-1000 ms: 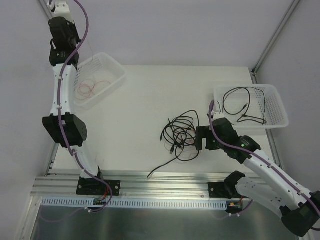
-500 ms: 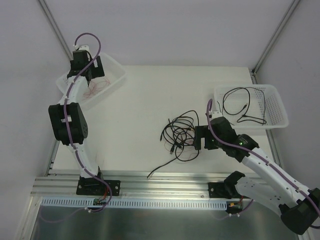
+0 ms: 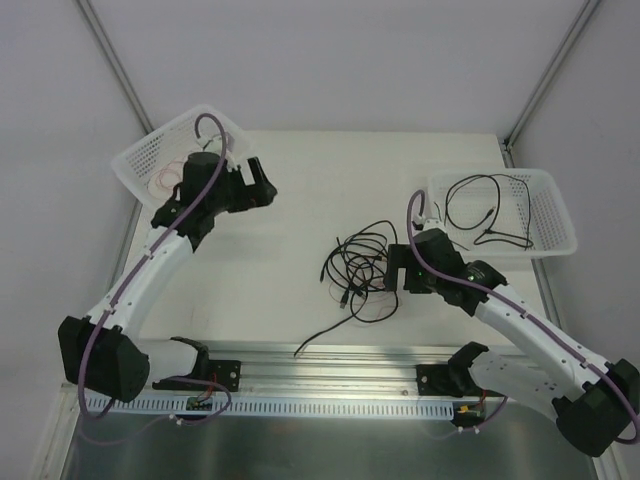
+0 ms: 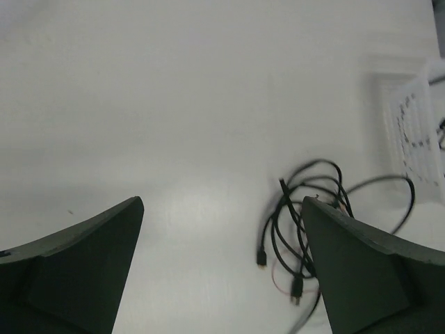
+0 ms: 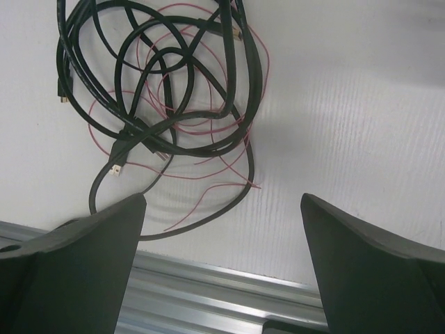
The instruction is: Untangle the cables
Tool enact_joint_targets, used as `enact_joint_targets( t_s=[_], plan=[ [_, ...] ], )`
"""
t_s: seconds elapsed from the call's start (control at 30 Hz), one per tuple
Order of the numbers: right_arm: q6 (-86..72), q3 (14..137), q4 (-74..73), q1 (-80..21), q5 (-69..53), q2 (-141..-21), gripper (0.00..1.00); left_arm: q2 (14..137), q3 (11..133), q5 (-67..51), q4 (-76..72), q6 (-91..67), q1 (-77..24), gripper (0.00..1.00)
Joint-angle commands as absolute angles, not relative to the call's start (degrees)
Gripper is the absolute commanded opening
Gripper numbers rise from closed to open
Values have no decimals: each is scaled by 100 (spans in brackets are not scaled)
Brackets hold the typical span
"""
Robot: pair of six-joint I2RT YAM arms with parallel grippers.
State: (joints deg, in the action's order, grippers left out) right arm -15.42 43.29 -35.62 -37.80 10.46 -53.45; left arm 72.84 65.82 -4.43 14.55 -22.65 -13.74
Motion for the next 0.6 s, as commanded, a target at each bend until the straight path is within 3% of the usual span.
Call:
enact_joint_targets(
  t_s=[0.0, 0.27, 0.57],
  plan=[
    [-1696, 4447, -3138, -3762, 1266, -5519, 99, 6892, 5583, -668, 1687, -3031, -2124, 99],
    [-1626, 4377, -2549, -3525, 1362, -6143, 84, 7066, 4509, -79, 1521, -4287, -4401, 99],
    [-1240, 4710, -1776, -3261, 1239, -7417, 60, 8093, 4702, 202, 993, -4843, -5080, 95]
  ],
)
